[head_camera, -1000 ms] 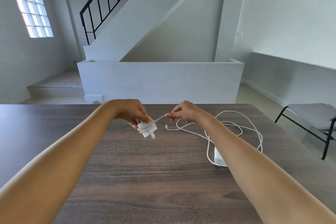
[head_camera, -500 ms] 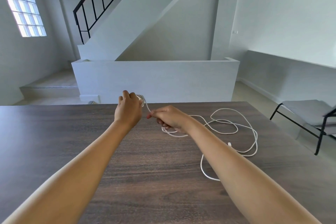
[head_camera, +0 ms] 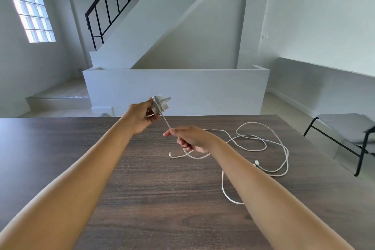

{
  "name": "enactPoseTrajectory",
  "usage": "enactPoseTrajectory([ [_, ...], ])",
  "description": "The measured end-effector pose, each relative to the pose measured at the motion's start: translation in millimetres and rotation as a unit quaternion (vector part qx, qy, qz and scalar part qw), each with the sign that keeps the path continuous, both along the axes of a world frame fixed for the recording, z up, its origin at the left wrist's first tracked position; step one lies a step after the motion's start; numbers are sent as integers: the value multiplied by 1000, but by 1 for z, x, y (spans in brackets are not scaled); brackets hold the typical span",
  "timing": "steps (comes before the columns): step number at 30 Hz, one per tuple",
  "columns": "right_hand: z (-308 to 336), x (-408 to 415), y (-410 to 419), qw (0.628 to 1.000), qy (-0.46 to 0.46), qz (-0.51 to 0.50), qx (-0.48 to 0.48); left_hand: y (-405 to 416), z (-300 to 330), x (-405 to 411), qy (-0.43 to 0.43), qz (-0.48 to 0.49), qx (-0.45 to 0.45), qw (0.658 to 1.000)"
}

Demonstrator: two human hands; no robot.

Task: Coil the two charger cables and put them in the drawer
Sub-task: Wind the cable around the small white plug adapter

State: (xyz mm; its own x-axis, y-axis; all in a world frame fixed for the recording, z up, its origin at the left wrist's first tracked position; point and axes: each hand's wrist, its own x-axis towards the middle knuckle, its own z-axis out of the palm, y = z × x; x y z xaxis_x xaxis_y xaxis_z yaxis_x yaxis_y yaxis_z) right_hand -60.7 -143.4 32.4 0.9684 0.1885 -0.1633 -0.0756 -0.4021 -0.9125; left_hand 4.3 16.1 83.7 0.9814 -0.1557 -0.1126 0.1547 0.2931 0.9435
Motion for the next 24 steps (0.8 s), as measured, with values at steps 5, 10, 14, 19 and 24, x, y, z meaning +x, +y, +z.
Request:
enactPoseTrajectory([
  [5,0,2,-12,1000,-26,8,-15,28,3,5,-1,-116,-55,992],
  [10,10,5,-27,990,-91,-11,-111,42,11,-1,-34,-283,16,958],
  [14,22,14,-43,956,-159,-56,-239,44,21,-5,-71,-435,219,870],
  [19,42,17,-49,923,-215,-84,-307,25,33,-12,-145,-404,528,733],
  [24,52,19,-36,899,-248,-125,-340,3,22,-9,-257,-201,702,633],
])
